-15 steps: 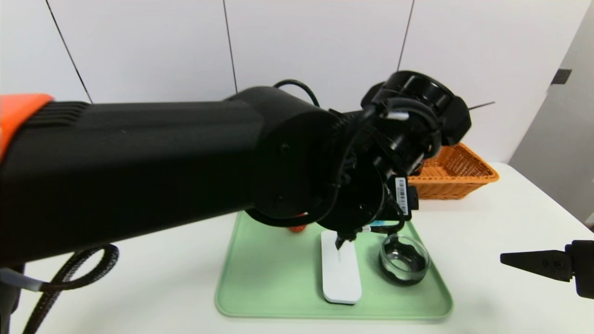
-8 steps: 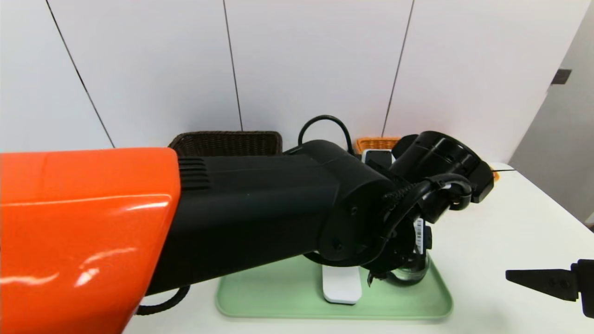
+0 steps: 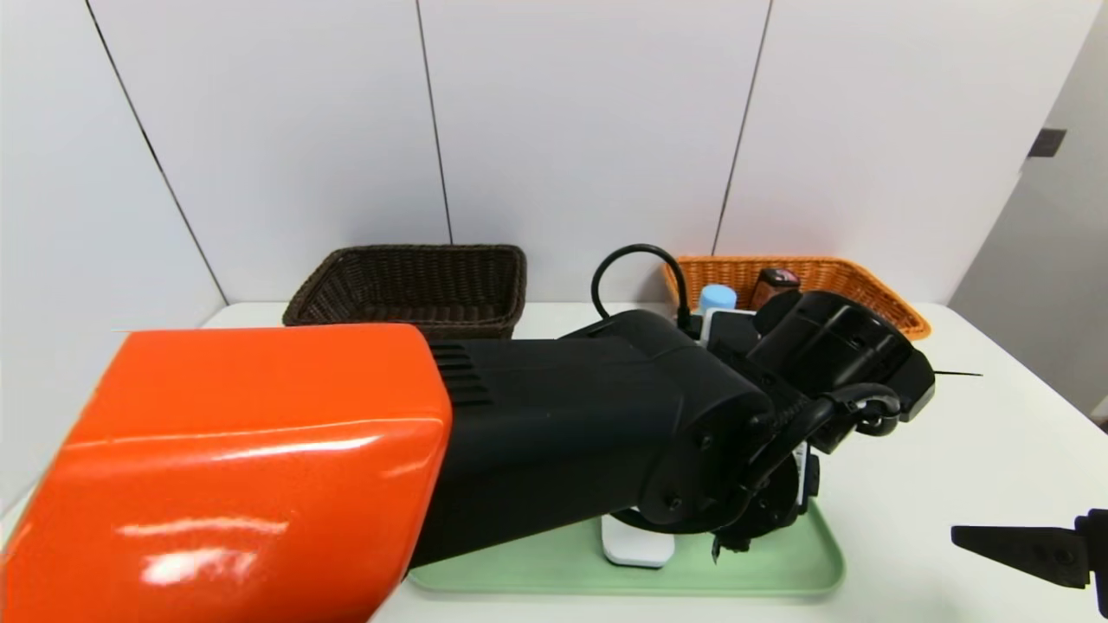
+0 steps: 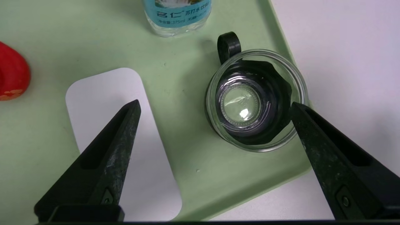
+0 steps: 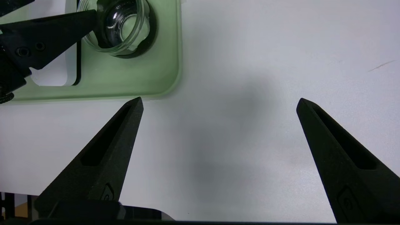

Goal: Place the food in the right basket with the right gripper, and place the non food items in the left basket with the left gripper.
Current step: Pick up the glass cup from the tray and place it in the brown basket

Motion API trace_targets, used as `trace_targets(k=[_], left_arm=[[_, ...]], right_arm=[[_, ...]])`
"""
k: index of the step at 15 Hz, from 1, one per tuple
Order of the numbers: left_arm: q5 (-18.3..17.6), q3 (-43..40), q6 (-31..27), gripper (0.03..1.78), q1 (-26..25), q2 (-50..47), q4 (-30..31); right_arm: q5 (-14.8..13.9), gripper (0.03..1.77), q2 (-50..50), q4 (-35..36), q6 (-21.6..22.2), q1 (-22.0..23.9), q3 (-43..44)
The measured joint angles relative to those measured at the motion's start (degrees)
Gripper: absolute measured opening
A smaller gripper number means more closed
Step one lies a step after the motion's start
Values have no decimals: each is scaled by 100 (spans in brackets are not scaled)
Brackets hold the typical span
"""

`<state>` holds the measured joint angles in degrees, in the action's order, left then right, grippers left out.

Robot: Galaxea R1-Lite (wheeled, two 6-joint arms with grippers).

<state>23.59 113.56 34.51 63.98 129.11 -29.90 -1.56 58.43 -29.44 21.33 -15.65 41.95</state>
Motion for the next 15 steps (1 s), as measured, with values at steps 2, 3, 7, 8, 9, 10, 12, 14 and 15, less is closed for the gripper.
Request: trace_targets(k=[2, 3, 7, 8, 9, 10, 12, 14, 15], left_arm=[[-2, 11, -45, 169, -1, 60, 11], [-24, 15, -52, 169, 0, 82, 2], [-44, 17, -172, 169, 0, 167, -5], [-44, 17, -213, 169, -1, 193, 15], [-44, 17, -224, 169, -6, 217, 26], [-50, 17, -229, 169, -6, 239, 72], [-59, 17, -238, 169, -1, 276, 96], [-79, 17, -235, 169, -6, 300, 99], [-79, 17, -238, 169, -6, 311, 99]], right_arm=[[2, 170, -33, 1, 0, 0, -37], [0, 170, -41, 1, -1, 0, -52], [-4, 170, -57, 9, -1, 0, -118], [-6, 170, -61, 1, 0, 0, -138], [-6, 170, -72, 0, 0, 0, -144], [-1, 170, -83, 0, 0, 0, -166], [0, 170, -102, 1, 0, -5, -195], [0, 170, -121, 1, 0, -5, -226], [0, 170, -127, 4, 0, -5, -245]])
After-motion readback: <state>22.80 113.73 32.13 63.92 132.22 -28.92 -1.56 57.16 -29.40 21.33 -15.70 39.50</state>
